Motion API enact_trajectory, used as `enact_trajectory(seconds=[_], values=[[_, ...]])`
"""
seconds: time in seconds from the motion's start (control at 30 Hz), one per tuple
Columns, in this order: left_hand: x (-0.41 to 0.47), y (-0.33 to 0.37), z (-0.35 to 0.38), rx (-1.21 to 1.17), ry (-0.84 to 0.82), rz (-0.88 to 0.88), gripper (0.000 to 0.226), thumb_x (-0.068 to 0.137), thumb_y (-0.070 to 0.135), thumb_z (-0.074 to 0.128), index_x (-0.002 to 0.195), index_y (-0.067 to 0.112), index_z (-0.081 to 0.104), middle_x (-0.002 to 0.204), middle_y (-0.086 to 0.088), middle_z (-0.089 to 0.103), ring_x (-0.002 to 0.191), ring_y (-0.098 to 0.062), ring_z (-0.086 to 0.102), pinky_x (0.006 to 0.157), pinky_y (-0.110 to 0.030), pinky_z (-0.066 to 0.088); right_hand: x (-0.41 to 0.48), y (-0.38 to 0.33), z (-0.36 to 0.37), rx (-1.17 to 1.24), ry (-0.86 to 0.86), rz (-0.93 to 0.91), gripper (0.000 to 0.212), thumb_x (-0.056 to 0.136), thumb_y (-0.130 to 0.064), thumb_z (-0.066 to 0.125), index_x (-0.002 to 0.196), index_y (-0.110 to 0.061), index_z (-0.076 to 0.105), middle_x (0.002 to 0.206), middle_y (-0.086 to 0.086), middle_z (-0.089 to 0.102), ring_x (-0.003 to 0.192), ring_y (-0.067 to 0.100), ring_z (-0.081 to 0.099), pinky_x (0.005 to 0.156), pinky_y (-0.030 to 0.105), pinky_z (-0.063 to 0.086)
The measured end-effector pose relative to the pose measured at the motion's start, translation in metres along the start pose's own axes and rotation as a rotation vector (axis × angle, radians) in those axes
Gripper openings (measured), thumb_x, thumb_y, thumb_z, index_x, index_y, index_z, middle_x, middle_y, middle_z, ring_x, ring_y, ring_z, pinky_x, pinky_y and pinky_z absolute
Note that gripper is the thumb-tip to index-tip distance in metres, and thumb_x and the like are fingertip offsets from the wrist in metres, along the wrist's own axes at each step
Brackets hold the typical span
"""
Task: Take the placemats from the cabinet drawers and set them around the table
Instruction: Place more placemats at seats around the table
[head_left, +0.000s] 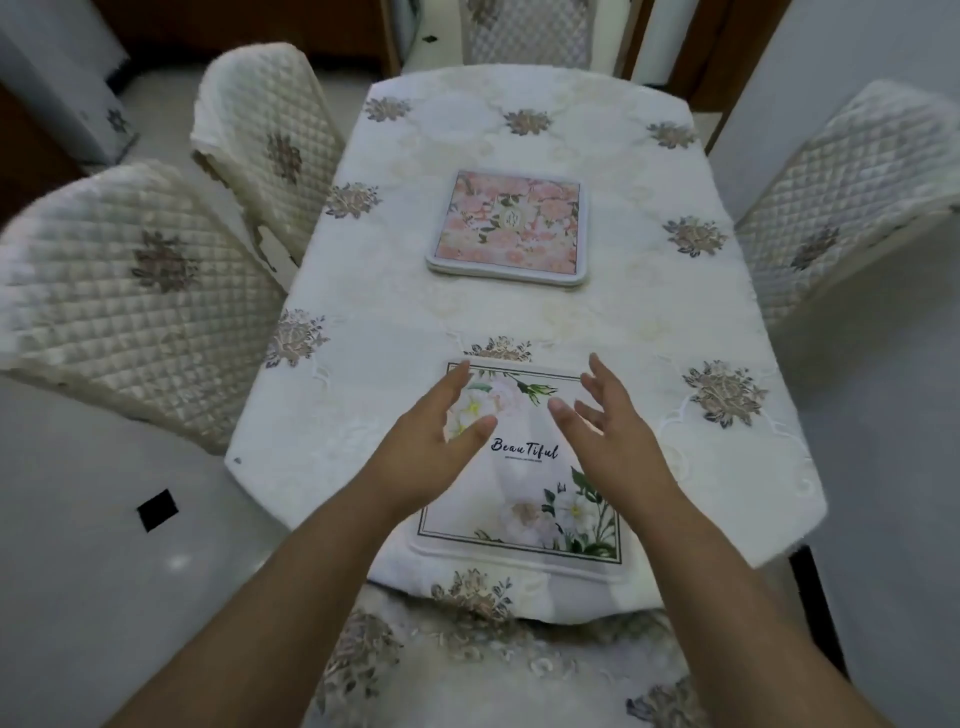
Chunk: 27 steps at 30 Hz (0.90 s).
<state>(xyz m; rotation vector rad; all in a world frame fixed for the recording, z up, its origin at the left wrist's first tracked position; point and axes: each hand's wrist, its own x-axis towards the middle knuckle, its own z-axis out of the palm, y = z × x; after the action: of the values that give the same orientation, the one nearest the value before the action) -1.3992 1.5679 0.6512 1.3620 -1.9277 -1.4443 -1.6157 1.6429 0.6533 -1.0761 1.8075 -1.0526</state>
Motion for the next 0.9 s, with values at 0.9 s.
enact_trajectory(seconds=[0.9], values=[[-0.102, -0.112, -0.328, 0.494, -0.027, 0.061, 0.073, 0.1, 0.061, 0.039, 0.161, 0.032, 0.011, 0.169, 0.012, 0.007, 0.153, -0.007, 0.009, 0.124, -0.037, 0.018, -0.062, -0.167, 0.27, -0.453, 0.057, 0.058, 0.078, 0.088, -0.077, 0.04, 0.156, -0.046, 0.018, 0.161, -0.016, 0.032, 0.143, 0.011, 0.039, 0.111, 0.039, 0.039]])
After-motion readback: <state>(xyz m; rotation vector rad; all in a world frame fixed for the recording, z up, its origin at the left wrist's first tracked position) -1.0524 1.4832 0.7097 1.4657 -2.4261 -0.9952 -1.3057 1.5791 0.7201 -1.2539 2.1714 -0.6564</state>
